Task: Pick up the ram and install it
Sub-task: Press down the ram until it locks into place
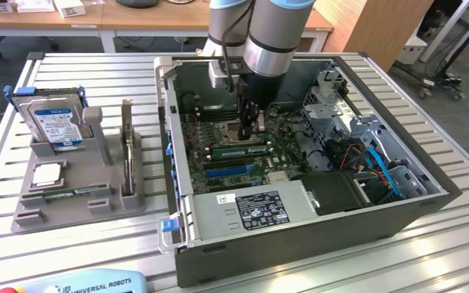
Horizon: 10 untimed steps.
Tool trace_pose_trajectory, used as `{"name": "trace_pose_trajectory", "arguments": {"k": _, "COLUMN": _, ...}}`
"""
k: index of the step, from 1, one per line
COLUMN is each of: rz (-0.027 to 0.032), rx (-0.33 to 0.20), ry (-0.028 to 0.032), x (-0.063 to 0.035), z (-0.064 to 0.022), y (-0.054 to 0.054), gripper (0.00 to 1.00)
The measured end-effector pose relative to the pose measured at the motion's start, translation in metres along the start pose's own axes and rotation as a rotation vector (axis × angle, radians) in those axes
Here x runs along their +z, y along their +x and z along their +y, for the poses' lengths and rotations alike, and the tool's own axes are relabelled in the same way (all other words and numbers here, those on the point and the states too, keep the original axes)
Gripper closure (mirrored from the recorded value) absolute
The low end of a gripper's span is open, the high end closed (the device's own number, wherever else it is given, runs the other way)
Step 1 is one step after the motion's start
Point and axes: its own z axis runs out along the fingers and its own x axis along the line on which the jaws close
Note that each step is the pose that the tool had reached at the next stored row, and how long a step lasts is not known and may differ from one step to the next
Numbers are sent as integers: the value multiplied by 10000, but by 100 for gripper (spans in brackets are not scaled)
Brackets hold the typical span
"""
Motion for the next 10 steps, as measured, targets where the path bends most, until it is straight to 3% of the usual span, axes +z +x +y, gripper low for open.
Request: {"name": "trace_pose_trajectory", "arguments": {"k": 10, "rz": -1, "rx": 0, "ry": 0, "x": 7, "z": 178, "y": 2, "gripper": 90}}
